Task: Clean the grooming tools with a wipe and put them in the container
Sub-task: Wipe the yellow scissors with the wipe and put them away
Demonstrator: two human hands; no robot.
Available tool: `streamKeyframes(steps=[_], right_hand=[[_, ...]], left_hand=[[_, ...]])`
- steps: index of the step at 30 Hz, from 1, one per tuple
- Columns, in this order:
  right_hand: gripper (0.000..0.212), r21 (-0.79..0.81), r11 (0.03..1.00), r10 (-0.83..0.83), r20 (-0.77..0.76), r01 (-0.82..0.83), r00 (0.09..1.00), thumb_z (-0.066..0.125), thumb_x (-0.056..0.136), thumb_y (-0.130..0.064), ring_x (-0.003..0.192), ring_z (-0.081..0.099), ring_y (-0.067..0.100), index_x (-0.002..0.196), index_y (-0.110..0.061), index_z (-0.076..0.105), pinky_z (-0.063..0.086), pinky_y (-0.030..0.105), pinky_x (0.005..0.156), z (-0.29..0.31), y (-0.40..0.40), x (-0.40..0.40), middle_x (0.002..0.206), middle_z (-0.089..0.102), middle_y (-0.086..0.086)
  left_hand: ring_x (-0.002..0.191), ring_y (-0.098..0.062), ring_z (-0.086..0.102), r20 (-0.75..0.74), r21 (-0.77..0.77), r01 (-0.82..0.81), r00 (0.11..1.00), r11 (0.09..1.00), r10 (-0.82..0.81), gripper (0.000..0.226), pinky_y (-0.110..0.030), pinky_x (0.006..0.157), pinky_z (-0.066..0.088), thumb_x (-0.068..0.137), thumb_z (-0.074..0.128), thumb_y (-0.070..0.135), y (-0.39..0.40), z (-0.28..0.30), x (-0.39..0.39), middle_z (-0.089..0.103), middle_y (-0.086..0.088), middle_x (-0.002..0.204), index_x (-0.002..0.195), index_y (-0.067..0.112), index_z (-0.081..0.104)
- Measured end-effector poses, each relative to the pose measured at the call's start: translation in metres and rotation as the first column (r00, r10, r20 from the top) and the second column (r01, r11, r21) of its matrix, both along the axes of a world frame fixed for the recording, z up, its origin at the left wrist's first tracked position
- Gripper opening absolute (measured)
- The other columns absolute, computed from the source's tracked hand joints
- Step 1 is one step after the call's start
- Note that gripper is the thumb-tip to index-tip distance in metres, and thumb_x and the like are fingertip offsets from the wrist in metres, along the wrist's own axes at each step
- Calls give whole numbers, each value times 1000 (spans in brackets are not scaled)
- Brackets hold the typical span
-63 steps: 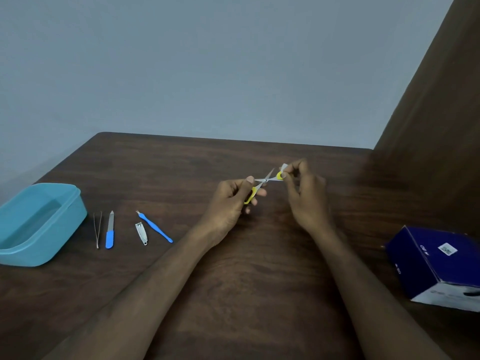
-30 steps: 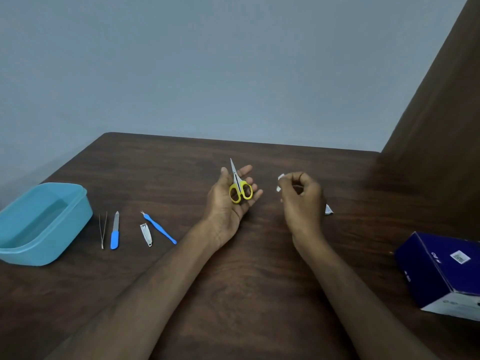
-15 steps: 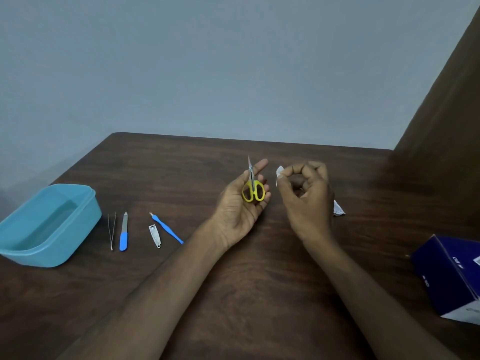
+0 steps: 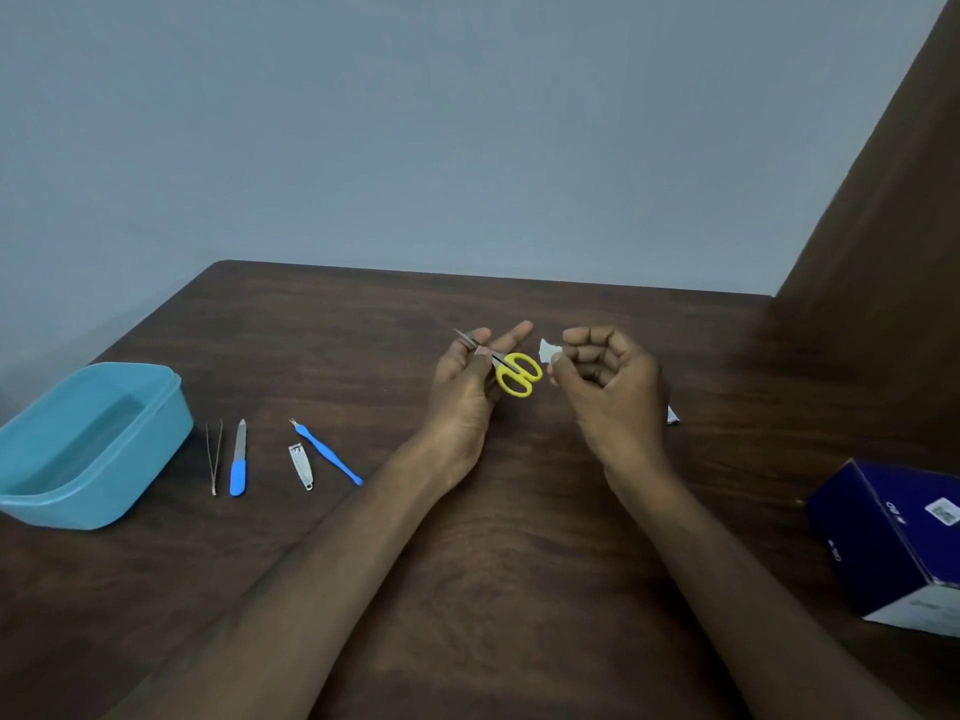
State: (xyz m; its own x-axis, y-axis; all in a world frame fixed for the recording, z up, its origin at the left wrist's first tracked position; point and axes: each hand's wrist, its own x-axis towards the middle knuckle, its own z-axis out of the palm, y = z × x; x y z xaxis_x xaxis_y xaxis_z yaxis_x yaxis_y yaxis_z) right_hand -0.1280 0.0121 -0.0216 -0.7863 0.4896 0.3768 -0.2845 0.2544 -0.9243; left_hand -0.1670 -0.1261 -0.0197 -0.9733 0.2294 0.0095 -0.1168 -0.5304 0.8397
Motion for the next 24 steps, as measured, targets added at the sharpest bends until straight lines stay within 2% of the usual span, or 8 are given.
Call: streamKeyframes(steps=[4,8,11,13,15,18,21,24], right_hand=[[13,116,993,-42,27,38,999,86,88,-16,77,74,5,98,-20,80,61,24,75,-3,9,-3,86,79,-9],[3,198,979,-61,48,50,997,82,91,-22,74,76,9,90,-23,79,64,38,73,-7,10,-4,80,78,-11],[7,231,973,-39,102,15,994,74,93,-36,71,76,22,90,-30,72,63,52,71,-11,8,-5,81,76,-7],[6,107,992,53,124,-67,991,73,97,-30,75,78,22,92,-26,71,64,49,72,-10,8,-7,90,77,-3],[3,-160,971,195,110,-176,975,74,99,-13,80,79,22,98,-11,72,64,37,71,-7,6,-5,98,79,9],[8,-331,929,195,62,-164,979,75,96,-4,79,78,20,101,2,73,63,27,73,-3,4,-3,101,79,15],[2,-291,954,81,44,-65,996,76,95,-2,78,77,14,95,-1,75,62,26,77,-4,11,-6,99,81,7],[7,-133,991,-18,17,21,1000,80,92,-5,87,80,17,89,-11,78,64,36,86,-3,20,-9,93,83,2]], left_hand=[[115,-16,74,-82,-114,-96,993,989,87,22,-31,95,59,114,40,4,-1,-7,-4,75,-9,127,113,16,58],[95,-9,72,-142,-239,-188,977,953,158,19,-26,87,60,110,56,7,-2,-15,-9,75,-4,105,103,15,73],[95,-6,71,-175,-230,-176,975,957,138,17,-19,84,60,108,60,7,-2,-15,-7,71,3,111,95,3,71],[99,-7,72,-199,-196,-178,970,964,139,15,-20,87,60,107,60,6,-4,-14,-7,74,7,106,99,2,72],[109,-13,72,-235,-179,-167,964,970,123,14,-23,94,59,107,62,7,-6,-12,-6,76,1,105,108,6,75],[112,-14,72,-249,-173,-138,964,975,93,16,-25,98,58,106,63,6,-7,-11,-3,77,-3,107,113,9,77],[107,-12,71,-308,-275,-161,949,948,72,19,-29,98,60,107,62,10,-6,-13,-2,80,1,110,115,10,79],[86,-9,72,-291,-350,-156,955,924,50,22,-23,79,59,109,60,16,-8,-18,-4,81,-1,100,119,10,79]])
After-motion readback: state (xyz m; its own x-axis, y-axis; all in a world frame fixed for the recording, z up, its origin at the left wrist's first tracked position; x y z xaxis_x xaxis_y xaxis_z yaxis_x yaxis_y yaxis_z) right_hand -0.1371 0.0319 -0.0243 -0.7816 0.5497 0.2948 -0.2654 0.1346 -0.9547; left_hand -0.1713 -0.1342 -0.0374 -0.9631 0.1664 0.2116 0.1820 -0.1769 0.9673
